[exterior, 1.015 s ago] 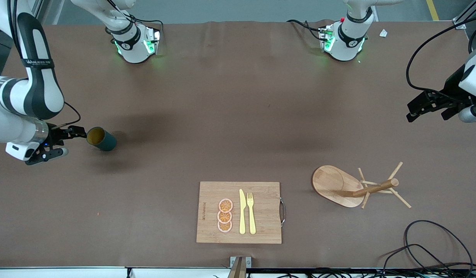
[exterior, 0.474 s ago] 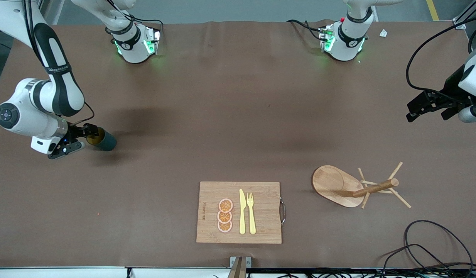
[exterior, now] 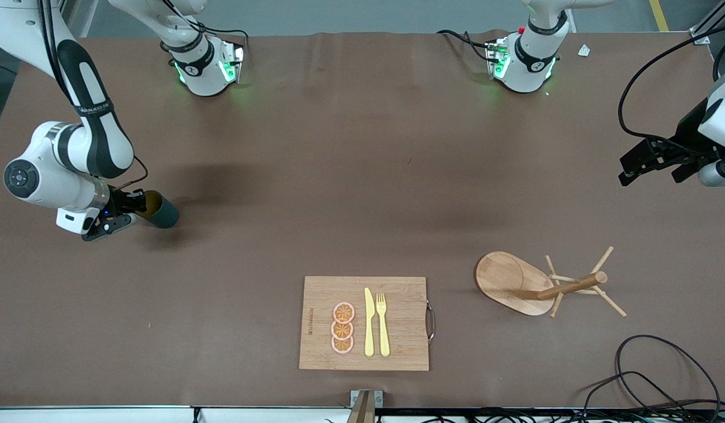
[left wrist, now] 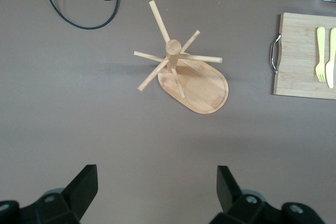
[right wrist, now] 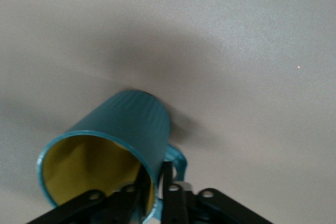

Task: Pass cup and hang on rack
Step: 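Lift the teal mug with the right gripper toward the table middle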

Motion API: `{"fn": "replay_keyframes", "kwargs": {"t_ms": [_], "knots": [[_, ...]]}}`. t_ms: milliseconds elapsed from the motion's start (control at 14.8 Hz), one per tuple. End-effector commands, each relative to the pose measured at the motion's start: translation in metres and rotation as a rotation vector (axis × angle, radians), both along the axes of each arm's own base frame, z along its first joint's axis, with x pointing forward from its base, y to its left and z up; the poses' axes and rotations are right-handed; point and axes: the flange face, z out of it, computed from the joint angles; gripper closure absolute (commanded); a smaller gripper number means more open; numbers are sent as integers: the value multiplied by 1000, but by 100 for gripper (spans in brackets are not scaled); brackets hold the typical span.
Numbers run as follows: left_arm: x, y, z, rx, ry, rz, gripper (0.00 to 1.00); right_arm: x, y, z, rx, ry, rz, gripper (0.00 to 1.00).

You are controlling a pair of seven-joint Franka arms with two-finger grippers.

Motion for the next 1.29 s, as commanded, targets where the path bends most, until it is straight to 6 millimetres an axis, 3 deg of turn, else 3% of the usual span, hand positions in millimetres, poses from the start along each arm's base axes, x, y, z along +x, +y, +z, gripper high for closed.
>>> {"fn": "replay_keyframes", "kwargs": {"t_ms": [0, 203, 474, 880, 1218], "knots": [[-1, -2, 3, 17, 1, 1, 0, 1, 4, 9, 10, -13, 11, 100], [-1, -1, 3, 19, 2, -5, 0, 12, 35, 43, 42, -8, -13, 100], [-1, -2, 2, 18, 2, -3, 0, 15, 124, 77, 0, 24, -141, 100], [-3, 4, 0, 19, 24, 0, 0, -1, 305, 92, -42, -2, -312, 100], [-4, 2, 1, 18, 24, 9, 0, -8, 446, 69, -82, -6, -467, 100]]}}
